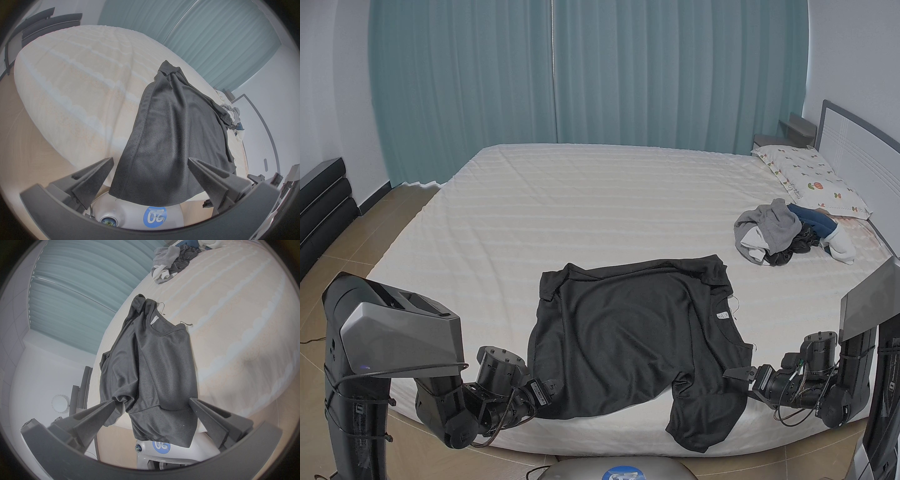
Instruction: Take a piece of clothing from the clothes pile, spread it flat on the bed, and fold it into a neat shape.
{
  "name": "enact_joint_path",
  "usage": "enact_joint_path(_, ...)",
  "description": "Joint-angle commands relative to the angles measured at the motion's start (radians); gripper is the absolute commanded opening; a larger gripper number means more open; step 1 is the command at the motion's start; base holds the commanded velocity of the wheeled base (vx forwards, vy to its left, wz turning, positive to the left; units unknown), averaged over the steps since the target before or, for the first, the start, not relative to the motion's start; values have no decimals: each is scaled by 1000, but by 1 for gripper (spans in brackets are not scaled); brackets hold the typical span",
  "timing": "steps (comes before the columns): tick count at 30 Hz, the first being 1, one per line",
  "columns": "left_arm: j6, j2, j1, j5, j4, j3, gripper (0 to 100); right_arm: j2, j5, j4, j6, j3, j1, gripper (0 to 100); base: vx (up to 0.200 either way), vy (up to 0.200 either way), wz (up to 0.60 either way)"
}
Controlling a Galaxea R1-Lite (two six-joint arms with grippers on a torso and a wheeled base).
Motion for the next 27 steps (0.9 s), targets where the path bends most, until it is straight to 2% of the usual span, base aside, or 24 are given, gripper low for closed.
enact_joint_path(1,1,9,-1,1,2,-2,100,2,1,-1,0,0,0,100,0,0,0)
enact_joint_path(4,3,12,-6,23,5,-5,100,9,1,-1,-1,-2,0,100,0,0,0)
enact_joint_path(5,3,16,-6,29,3,-11,0,12,-1,-1,-7,-2,0,100,0,0,0)
enact_joint_path(17,1,1,0,55,0,38,0,28,-6,1,-55,9,-3,100,0,0,0)
enact_joint_path(22,0,-31,6,73,0,66,0,39,-30,-1,-70,11,-1,100,0,0,0)
enact_joint_path(27,3,-71,60,73,2,78,0,57,-33,1,-82,6,-1,100,0,0,0)
